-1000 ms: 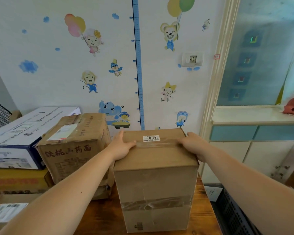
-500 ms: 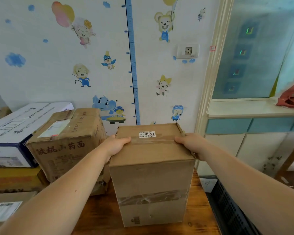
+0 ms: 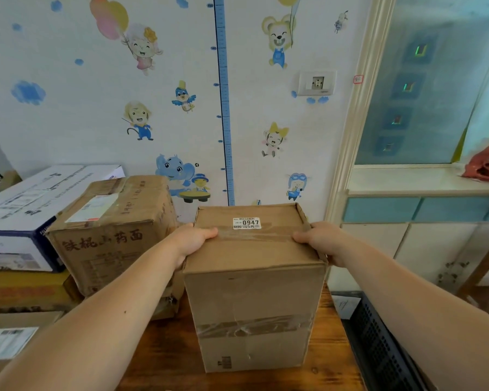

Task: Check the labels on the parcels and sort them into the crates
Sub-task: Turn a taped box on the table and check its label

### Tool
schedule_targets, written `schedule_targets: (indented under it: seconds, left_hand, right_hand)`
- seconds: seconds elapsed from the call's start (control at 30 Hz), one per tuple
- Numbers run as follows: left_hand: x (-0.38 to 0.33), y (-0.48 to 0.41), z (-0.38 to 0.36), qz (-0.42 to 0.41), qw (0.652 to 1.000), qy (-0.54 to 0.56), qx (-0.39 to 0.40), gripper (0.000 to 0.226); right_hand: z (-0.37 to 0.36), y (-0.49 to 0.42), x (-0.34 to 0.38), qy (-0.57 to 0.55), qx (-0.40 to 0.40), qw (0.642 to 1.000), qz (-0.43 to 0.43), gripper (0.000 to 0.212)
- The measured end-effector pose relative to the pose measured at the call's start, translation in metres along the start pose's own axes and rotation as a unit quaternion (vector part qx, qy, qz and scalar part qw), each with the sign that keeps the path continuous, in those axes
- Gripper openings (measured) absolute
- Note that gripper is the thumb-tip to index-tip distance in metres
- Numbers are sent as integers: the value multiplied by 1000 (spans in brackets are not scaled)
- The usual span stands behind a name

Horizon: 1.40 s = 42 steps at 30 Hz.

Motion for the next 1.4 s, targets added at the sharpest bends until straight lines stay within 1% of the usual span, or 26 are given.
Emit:
schedule_targets:
  seconds: [0.07,0.17,0.27,0.33,0.43,0.53,0.67,0.83,0.93,1.03,1.13,1.23,1.27,1.3,1.4]
  left_hand:
    - [0,3,1,3,1000,2,1,22]
    - [1,10,1,30,999,25,24,25]
    - [4,15,2,49,998,30,33,24]
    - [5,16,3,52,998,22,32,24]
    - [5,12,2,52,998,24,33,23]
    - [6,8,1,50,998,35,36,22]
    - [6,9,1,39,999,25,27,24]
    - [4,18,1,29,999,33,28,23]
    - [0,22,5,23,999,34,24,28]
    - [-4,24,11,7,999,42,15,29]
    - [-8,29,14,-23,997,74,12,26]
    - [-9,34,11,-57,993,99,7,12]
    - [-8,36,10,-65,993,101,7,12]
    - [-6,38,8,-72,992,103,6,13]
    - [4,40,5,-78,992,101,10,32]
  right_hand:
    - [0,4,2,-10,1,1000,-3,33]
    - [2,11,4,-32,8,999,-11,33]
    - [0,11,4,-43,22,999,-15,32]
    - [-1,9,3,-34,28,999,-13,33]
    - [-1,7,2,-8,22,1000,-14,27]
    - [-2,5,0,11,15,1000,-19,29]
    - [-4,5,-2,7,13,1000,-21,33]
    - [-7,8,0,-20,-1,1000,-19,44]
    - [-9,9,6,-13,-2,1000,3,52]
    - [-7,7,12,-34,-7,999,35,55]
    - [-4,5,17,-39,-23,997,66,68]
    - [-4,5,17,-38,-35,995,85,69]
    - [-4,4,15,-42,-35,995,85,69]
    - [-4,4,13,-45,-33,995,81,70]
    - [-6,4,4,-44,-23,996,72,70]
Point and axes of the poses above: each hand's wrist, its own y-axis away from the middle knuckle, its own z-axis out of the back of the hand, x = y × z, the point moved 6 cm from there along -y, towards the middle knuckle, and after that the axes turned 7 degrees about z, right-handed, at the moved point
